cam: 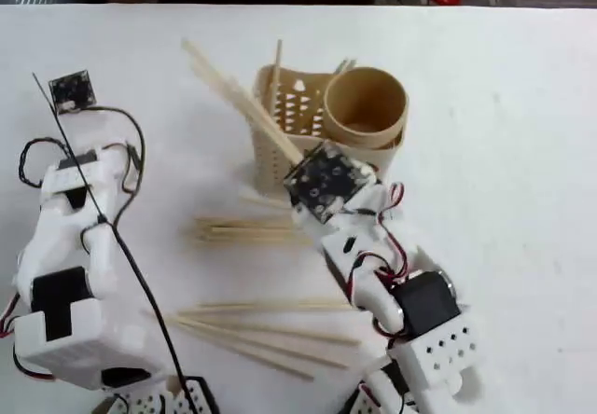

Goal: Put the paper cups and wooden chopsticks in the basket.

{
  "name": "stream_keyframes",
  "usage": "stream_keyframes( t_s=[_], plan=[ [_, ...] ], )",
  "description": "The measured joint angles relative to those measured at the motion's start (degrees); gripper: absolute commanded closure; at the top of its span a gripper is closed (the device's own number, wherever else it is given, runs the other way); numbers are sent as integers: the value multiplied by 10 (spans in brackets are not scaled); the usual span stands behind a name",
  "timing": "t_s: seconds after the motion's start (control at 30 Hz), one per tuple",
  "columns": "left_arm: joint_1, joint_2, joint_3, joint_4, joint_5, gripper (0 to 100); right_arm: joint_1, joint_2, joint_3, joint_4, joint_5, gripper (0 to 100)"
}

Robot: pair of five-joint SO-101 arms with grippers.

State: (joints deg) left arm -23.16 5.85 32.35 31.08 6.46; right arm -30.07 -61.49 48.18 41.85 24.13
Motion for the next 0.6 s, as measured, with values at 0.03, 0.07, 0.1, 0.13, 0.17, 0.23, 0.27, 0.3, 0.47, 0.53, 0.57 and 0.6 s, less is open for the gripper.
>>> stream_keyframes(
  t_s=[0.03, 0.07, 0.1, 0.13, 0.17, 0.23, 0.27, 0.3, 0.47, 0.53, 0.57, 0.6],
  plan=[
    [0, 0, 0, 0, 0, 899, 0, 0, 0, -34, -8, 981],
    [0, 0, 0, 0, 0, 899, 0, 0, -1, -66, -12, 981],
    [0, 0, 0, 0, 0, 899, 0, 0, -5, -97, -17, 981],
    [0, 0, 0, 0, 0, 899, 0, 1, -11, -122, -18, 981],
    [0, 0, 0, 0, 0, 899, 0, 2, -19, -143, -21, 981],
    [0, 0, 0, 0, 0, 899, 0, 20, -45, -170, -21, 981],
    [0, 0, 0, 0, 0, 899, 0, 36, -60, -178, -21, 981],
    [0, 0, 0, 0, 0, 899, 0, 55, -77, -182, -21, 981],
    [0, 0, 0, 0, 0, 899, 0, 176, -188, -186, -78, 981],
    [0, 0, 0, 0, 0, 899, 0, 227, -243, -186, -105, 981],
    [0, 0, 0, 0, 0, 899, 0, 252, -270, -186, -111, 981],
    [0, 0, 0, 0, 0, 899, 0, 277, -300, -186, -115, 981]
  ],
)
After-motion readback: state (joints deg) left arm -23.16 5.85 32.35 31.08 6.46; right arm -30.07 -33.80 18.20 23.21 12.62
